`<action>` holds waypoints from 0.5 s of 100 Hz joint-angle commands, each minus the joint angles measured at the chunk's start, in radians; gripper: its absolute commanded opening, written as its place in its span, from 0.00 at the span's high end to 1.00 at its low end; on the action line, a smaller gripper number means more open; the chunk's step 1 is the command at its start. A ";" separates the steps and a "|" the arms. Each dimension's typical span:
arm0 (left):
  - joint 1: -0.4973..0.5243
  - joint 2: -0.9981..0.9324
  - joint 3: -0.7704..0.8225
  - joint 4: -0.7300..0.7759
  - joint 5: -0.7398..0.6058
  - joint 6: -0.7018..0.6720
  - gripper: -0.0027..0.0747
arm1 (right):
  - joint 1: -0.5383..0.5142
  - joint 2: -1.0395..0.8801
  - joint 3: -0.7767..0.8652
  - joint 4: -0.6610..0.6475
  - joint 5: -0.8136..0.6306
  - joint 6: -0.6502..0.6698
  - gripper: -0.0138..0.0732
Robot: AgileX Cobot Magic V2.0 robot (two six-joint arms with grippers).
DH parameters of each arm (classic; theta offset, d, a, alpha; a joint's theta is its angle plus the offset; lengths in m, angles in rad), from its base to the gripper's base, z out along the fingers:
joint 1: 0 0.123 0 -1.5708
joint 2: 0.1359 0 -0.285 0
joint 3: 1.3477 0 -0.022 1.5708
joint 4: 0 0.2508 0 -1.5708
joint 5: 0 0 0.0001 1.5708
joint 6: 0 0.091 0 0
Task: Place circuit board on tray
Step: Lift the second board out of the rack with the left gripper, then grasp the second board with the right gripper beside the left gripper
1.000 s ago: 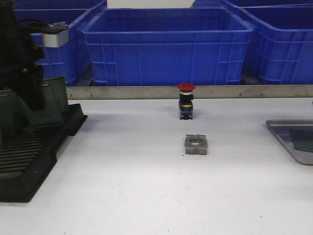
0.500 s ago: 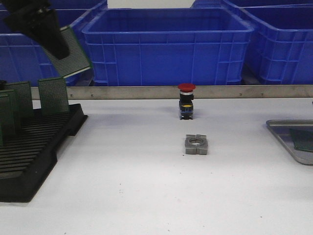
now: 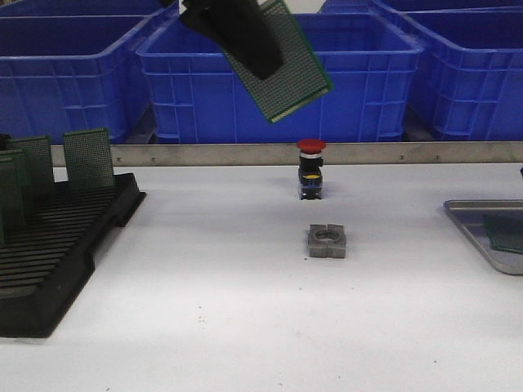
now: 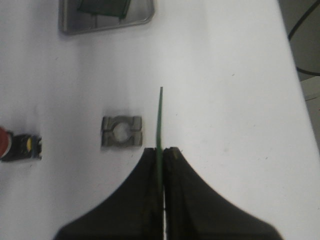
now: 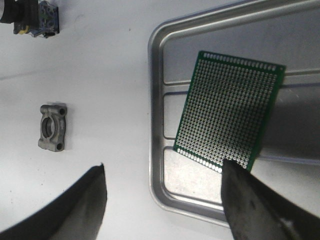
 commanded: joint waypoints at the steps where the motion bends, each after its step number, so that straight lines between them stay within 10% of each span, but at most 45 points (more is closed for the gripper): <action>1: -0.035 -0.055 -0.024 -0.055 0.038 -0.012 0.99 | 0.008 -0.055 -0.022 0.052 0.043 -0.073 0.26; 50: -0.051 -0.055 -0.023 -0.055 0.038 -0.012 0.99 | 0.202 -0.093 -0.161 0.123 0.366 -0.568 0.26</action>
